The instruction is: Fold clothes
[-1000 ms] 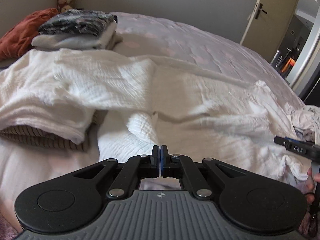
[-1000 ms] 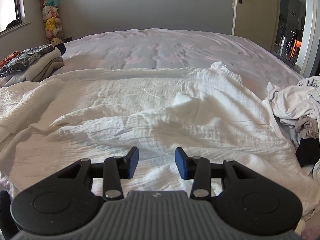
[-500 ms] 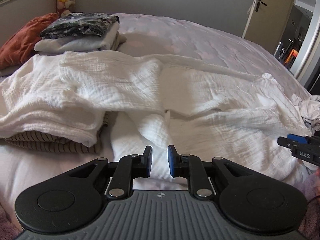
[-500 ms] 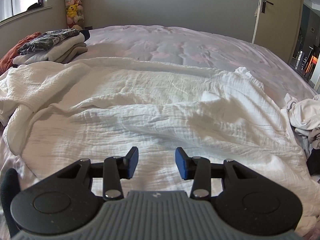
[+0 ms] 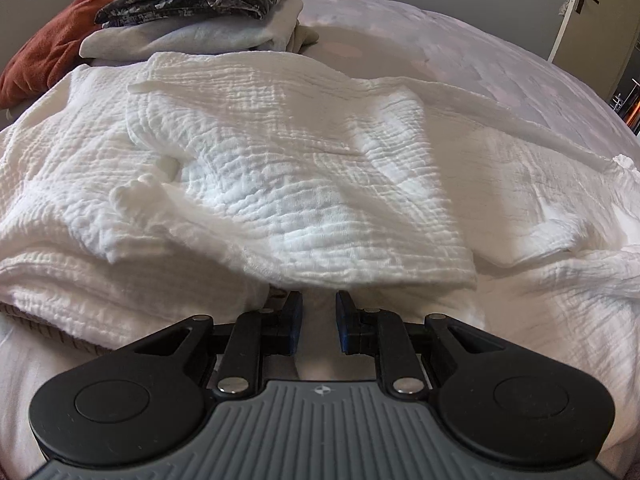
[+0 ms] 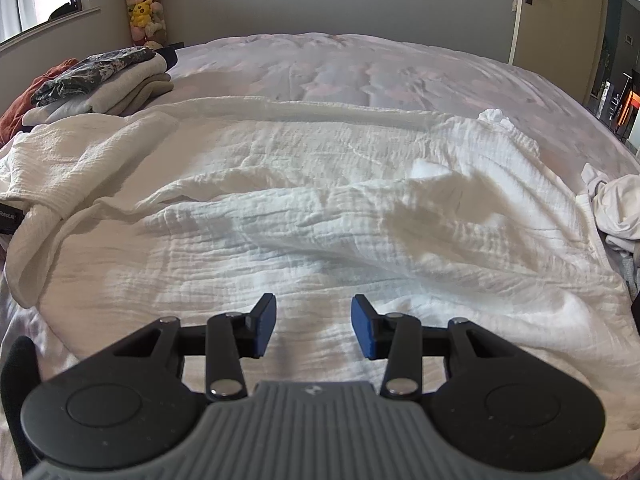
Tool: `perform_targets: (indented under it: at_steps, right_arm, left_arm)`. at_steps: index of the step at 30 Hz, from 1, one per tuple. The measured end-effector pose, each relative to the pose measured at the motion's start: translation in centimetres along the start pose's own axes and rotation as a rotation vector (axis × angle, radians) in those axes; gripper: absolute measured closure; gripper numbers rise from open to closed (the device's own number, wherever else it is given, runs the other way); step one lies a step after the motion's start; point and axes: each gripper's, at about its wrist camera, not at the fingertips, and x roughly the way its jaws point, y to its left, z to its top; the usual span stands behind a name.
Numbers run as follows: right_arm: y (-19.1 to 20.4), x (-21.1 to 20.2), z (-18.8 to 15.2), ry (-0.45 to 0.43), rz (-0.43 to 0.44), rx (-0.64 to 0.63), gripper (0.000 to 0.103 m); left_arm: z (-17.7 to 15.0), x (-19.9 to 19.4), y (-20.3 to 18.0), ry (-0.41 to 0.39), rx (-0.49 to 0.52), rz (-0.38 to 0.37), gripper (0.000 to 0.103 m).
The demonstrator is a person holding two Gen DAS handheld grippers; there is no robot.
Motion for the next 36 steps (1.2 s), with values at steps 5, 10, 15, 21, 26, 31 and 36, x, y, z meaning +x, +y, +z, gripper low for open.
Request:
perform_targets:
  at_steps: [5, 10, 15, 21, 26, 31, 36]
  right_arm:
    - [-0.1, 0.2, 0.0, 0.006, -0.002, 0.004, 0.058]
    - [-0.1, -0.1, 0.0, -0.007, -0.001, 0.003, 0.058]
    - [0.1, -0.5, 0.0, -0.025, -0.001, -0.005, 0.058]
    - [0.4, -1.4, -0.1, -0.060, 0.003, -0.022, 0.053]
    - [0.2, -1.1, -0.1, -0.048, 0.004, -0.011, 0.053]
    - [0.1, -0.7, -0.1, -0.035, 0.003, -0.004, 0.052]
    - [-0.1, -0.3, -0.1, -0.017, 0.000, 0.007, 0.047]
  left_arm:
    - [-0.4, -1.2, -0.3, -0.018, -0.005, -0.015, 0.103]
    - [-1.2, -6.0, -0.4, -0.073, -0.007, -0.008, 0.103]
    - [-1.6, -8.2, -0.3, -0.079, 0.034, -0.007, 0.103]
    - [-1.2, -6.5, -1.0, -0.057, 0.047, 0.000, 0.083]
    - [-0.6, -3.6, -1.0, -0.027, 0.056, 0.025, 0.081]
    - [-0.2, -1.2, -0.6, 0.004, 0.053, 0.036, 0.074]
    - [-0.3, 0.6, -0.5, 0.026, 0.045, 0.037, 0.068]
